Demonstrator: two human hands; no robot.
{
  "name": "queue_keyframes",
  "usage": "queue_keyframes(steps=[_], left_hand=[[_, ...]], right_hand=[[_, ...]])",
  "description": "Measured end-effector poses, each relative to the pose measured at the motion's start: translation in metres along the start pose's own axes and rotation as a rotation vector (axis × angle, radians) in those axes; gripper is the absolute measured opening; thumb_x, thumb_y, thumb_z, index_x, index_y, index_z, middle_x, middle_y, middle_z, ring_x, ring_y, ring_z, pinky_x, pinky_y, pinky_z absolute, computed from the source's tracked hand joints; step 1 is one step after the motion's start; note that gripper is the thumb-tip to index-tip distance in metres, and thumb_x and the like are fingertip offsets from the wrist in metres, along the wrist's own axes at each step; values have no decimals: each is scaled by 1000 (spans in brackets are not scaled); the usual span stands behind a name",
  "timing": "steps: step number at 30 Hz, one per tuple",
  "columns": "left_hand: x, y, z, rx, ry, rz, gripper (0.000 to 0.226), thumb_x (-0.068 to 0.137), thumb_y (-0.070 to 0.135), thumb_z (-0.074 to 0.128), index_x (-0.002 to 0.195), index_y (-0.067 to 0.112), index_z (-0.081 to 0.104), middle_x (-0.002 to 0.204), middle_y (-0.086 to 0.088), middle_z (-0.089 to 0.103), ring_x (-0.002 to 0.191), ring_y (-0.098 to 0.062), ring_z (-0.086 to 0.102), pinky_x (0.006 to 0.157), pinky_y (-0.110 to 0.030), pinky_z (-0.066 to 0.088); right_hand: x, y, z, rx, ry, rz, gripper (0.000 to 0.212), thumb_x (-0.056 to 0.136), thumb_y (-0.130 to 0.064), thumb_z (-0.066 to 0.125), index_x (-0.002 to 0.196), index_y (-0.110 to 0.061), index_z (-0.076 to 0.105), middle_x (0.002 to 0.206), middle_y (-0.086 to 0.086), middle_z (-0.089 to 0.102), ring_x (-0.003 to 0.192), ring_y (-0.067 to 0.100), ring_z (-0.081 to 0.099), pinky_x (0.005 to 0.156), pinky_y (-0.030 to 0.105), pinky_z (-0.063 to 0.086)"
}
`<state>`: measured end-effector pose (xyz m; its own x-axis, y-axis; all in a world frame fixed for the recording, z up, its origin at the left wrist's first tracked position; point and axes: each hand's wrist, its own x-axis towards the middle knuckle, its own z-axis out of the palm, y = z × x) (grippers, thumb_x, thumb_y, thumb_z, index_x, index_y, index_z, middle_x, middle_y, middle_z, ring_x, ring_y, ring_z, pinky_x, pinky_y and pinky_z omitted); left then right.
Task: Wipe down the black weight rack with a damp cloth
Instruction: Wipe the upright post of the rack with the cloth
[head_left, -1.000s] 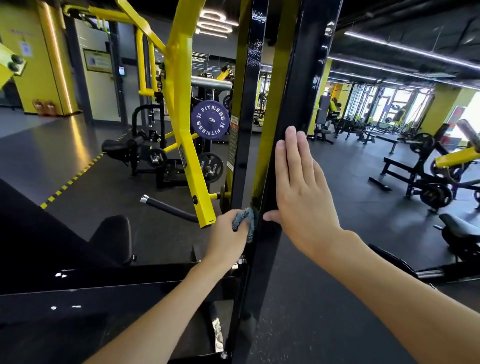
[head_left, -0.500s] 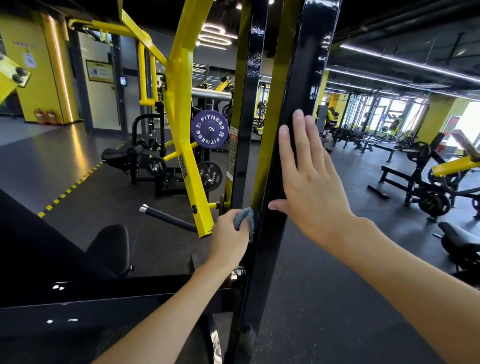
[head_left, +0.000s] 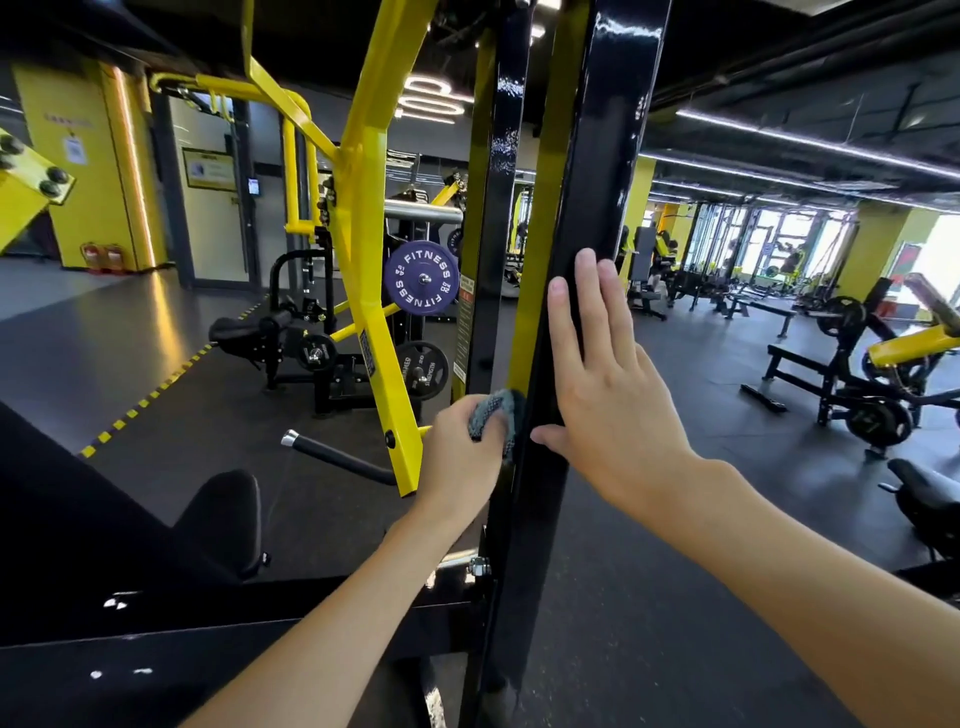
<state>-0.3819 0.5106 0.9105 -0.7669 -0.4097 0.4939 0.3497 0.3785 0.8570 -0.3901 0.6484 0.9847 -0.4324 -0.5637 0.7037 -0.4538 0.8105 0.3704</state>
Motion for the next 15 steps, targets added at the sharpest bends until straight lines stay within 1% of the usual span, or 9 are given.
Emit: queue_keyframes(steps=[2, 4, 5, 7, 9, 12, 13, 14, 15], left_hand=[[-3, 7, -2, 18, 18, 51, 14, 101, 20, 55, 102, 19, 69, 75, 10, 64, 67, -3, 58, 57, -15, 40], [-3, 16, -2, -19, 48, 130, 13, 101, 20, 55, 102, 19, 68, 77, 10, 65, 69, -3, 59, 59, -14, 43], [-2, 19, -1, -19, 56, 137, 14, 101, 21, 54, 102, 18, 67, 77, 10, 64, 69, -3, 59, 59, -14, 43], [1, 18, 0, 27, 50, 86, 16, 102, 23, 53, 99, 17, 67, 72, 10, 60, 65, -4, 55, 55, -14, 38], [7, 20, 0, 49, 34, 32, 17, 102, 24, 53, 92, 18, 65, 67, 11, 56, 62, -5, 51, 53, -16, 34], [22, 38, -3, -20, 70, 90, 15, 101, 23, 54, 97, 20, 68, 70, 13, 60, 61, -2, 54, 54, -17, 38], [27, 40, -2, -24, 81, 89, 15, 101, 22, 54, 99, 19, 68, 71, 13, 61, 62, -2, 56, 54, -17, 40], [31, 38, -1, -5, 82, 67, 16, 102, 22, 54, 102, 18, 69, 75, 13, 63, 67, -4, 60, 55, -15, 41], [33, 34, 0, 28, 68, 32, 17, 102, 20, 53, 104, 16, 69, 80, 12, 64, 76, -8, 63, 56, -12, 41]], right_hand=[[-1, 2, 1, 17, 2, 2, 140, 59, -49, 89, 155, 1, 1, 162, 25, -8, 150, 40, -7, 118, 50, 28], [0, 3, 1, 25, 15, 3, 140, 58, -46, 90, 155, 1, 2, 162, 24, -7, 151, 40, -6, 119, 50, 26], [1, 2, 1, 23, 13, 3, 139, 59, -45, 91, 155, 1, 2, 162, 24, -7, 150, 40, -6, 119, 50, 26], [1, 0, 0, 12, 2, -2, 137, 61, -46, 89, 155, 2, 2, 162, 25, -9, 150, 40, -7, 119, 51, 25], [0, -1, -3, -10, -5, -3, 135, 62, -47, 89, 155, 3, 5, 162, 26, -6, 150, 42, -4, 118, 54, 26], [9, 7, -14, -50, 51, -7, 126, 59, -48, 90, 153, 1, 21, 158, 28, 16, 147, 44, 15, 116, 58, 27], [15, 12, -20, -56, 77, 2, 124, 59, -50, 89, 152, 0, 24, 157, 28, 20, 146, 43, 17, 116, 57, 25], [22, 16, -26, -60, 87, 10, 126, 59, -53, 88, 153, -1, 22, 158, 27, 17, 147, 42, 13, 118, 56, 22], [29, 20, -31, -61, 81, 14, 130, 60, -55, 86, 155, -2, 16, 161, 26, 9, 150, 41, 7, 120, 55, 17]])
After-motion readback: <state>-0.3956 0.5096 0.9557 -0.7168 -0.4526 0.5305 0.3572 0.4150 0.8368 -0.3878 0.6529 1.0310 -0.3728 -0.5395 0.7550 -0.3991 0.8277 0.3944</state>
